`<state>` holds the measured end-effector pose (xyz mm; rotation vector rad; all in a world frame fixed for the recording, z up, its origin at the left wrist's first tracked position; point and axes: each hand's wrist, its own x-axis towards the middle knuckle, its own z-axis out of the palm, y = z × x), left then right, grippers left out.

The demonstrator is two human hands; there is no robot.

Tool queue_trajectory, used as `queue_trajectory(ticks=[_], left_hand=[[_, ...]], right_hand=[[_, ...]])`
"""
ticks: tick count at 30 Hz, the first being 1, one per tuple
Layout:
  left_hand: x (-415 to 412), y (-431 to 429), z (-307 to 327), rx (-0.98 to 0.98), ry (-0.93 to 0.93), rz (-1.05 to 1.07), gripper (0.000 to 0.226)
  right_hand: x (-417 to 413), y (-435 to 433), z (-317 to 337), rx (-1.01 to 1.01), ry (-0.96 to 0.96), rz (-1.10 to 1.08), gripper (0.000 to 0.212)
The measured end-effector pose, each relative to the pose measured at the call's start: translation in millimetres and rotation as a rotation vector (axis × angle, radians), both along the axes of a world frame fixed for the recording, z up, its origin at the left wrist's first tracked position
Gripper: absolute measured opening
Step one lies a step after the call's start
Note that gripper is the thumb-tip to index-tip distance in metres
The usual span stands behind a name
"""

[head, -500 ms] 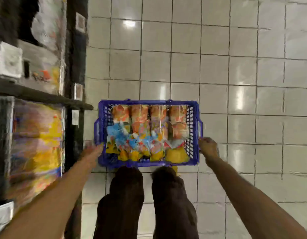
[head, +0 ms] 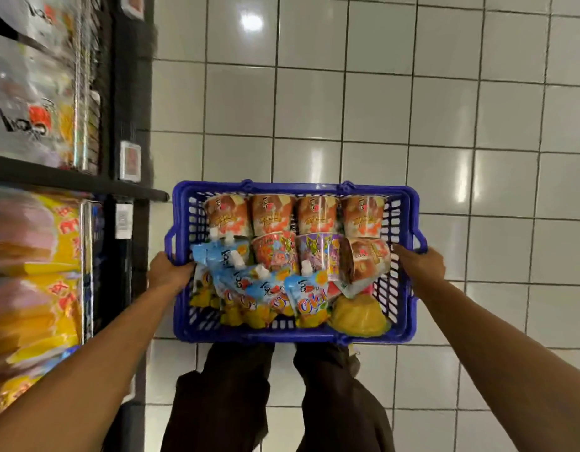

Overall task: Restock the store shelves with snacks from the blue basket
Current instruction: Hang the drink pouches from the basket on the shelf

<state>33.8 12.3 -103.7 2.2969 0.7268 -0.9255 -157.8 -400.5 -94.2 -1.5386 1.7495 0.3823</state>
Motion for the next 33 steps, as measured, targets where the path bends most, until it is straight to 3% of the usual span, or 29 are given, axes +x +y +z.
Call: queue_trajectory(ticks=[5,9,16,23,27,33], left_hand=[[-12.9,-10.6,21.8,-0.017,-0.005,0.044,0.050],[-18.1,-21.1,71.6,0.015,-0.089,0.051,0.048],[-12.5,-59.4,241.7,0.079,-0.273,0.004,0.028],[-18.9,-80.0,424.7,0.023,-0.366,0.128,0.027],[-1.0,-94.9,483.9,-0.014,-0.424,0.240,0.039],[34.4,-121.0,511.0,-0.034,-0.446,0.387,0.026]], right_hand=[[-7.7,-16.2,16.6,0.111,-0.039,-0.090,0.030],[-13.4,-24.1,62.4,0.084,-0.071,-0.117,0.024],[6.6,-58.8,221.8,0.071,-0.184,-0.115,0.024],[47.3,-101.3,416.4,0.011,-0.355,0.008,0.022],[103.1,-126.2,490.2,0.007,-0.403,0.082,0.017],[197.6,-151.7,528.4,-0.004,-0.370,0.212,0.018]])
